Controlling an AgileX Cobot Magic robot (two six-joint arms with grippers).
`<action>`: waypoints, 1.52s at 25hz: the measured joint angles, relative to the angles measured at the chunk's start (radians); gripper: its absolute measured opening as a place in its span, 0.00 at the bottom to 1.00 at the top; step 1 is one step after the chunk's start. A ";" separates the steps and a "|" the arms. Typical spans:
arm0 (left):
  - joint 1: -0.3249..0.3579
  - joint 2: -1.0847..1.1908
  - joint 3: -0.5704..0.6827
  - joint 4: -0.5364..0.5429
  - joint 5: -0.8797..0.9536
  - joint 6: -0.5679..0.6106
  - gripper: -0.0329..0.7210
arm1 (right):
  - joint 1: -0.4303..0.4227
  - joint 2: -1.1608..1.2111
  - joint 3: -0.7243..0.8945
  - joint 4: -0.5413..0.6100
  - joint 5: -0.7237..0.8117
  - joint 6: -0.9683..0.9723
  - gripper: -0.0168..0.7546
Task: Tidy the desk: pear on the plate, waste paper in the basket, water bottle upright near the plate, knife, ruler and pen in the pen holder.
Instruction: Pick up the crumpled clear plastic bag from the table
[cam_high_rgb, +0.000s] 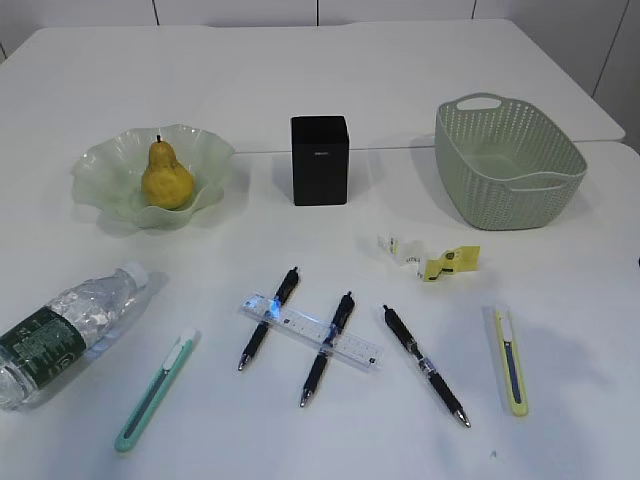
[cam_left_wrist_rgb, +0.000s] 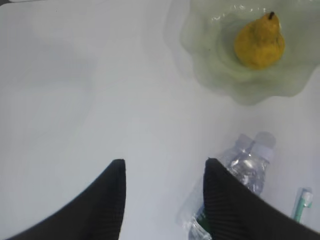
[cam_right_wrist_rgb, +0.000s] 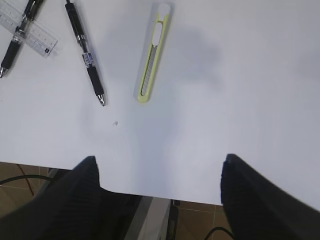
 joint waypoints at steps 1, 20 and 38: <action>0.000 -0.030 0.030 -0.014 0.000 0.000 0.50 | 0.000 0.000 0.000 0.000 0.000 0.000 0.78; 0.000 -0.517 0.658 -0.059 -0.160 0.000 0.38 | 0.028 0.247 -0.046 0.062 -0.121 -0.116 0.78; 0.000 -0.522 0.658 -0.042 -0.060 0.000 0.48 | 0.076 0.728 -0.501 0.075 -0.130 -0.239 0.78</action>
